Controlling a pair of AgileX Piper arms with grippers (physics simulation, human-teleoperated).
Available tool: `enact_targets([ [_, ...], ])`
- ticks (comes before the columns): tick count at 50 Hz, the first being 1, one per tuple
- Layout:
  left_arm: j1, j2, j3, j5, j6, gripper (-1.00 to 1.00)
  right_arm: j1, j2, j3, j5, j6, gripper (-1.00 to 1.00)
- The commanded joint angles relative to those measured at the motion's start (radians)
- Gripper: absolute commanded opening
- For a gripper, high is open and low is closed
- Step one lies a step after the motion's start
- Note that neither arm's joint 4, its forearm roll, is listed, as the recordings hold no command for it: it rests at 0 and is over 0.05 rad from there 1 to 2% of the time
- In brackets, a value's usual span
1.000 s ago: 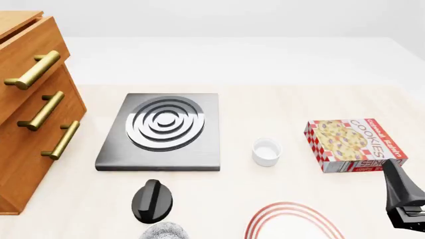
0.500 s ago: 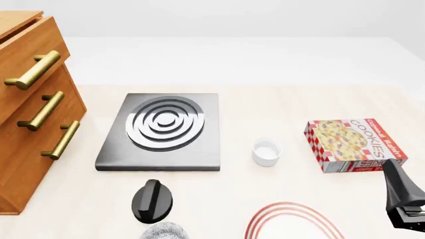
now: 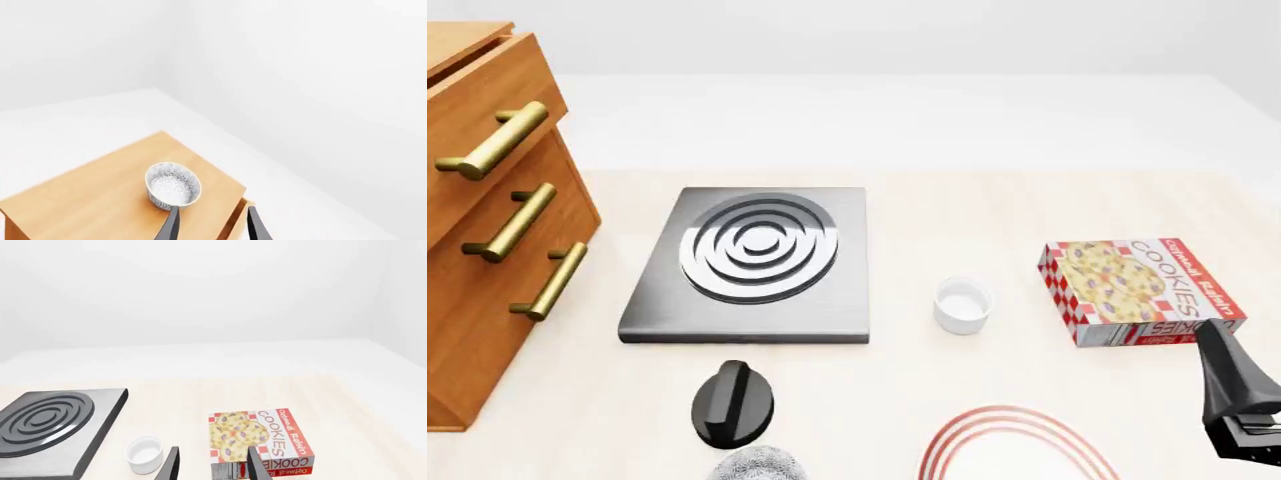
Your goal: Pick the akita bowl on the wooden cabinet and place it on the plate.
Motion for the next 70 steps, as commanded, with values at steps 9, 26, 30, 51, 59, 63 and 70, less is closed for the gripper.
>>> enact_targets([
  [9, 0.072, 0.109, -0.074, -0.018, -0.014, 1.0, 0.0, 0.0, 0.0, 0.0, 0.0, 1.0],
  [26, 0.153, 0.133, -0.089, -0.018, -0.042, 1.0, 0.0, 0.0, 0.0, 0.0, 0.0, 1.0],
  [30, 0.169, 0.136, -0.093, -0.017, -0.042, 1.0, 0.0, 0.0, 0.0, 0.0, 0.0, 1.0],
  [51, 0.194, 0.177, -0.011, -0.07, -0.061, 1.0, 0.0, 0.0, 0.0, 0.0, 0.0, 1.0],
  [59, 0.188, 0.211, -0.018, -0.083, -0.06, 1.0, 0.0, 0.0, 0.0, 0.0, 0.0, 1.0],
  [63, 0.184, 0.227, -0.025, -0.089, -0.059, 1.0, 0.0, 0.0, 0.0, 0.0, 0.0, 1.0],
  [70, 0.177, 0.247, -0.014, -0.104, -0.057, 1.0, 0.0, 0.0, 0.0, 0.0, 0.0, 1.0],
])
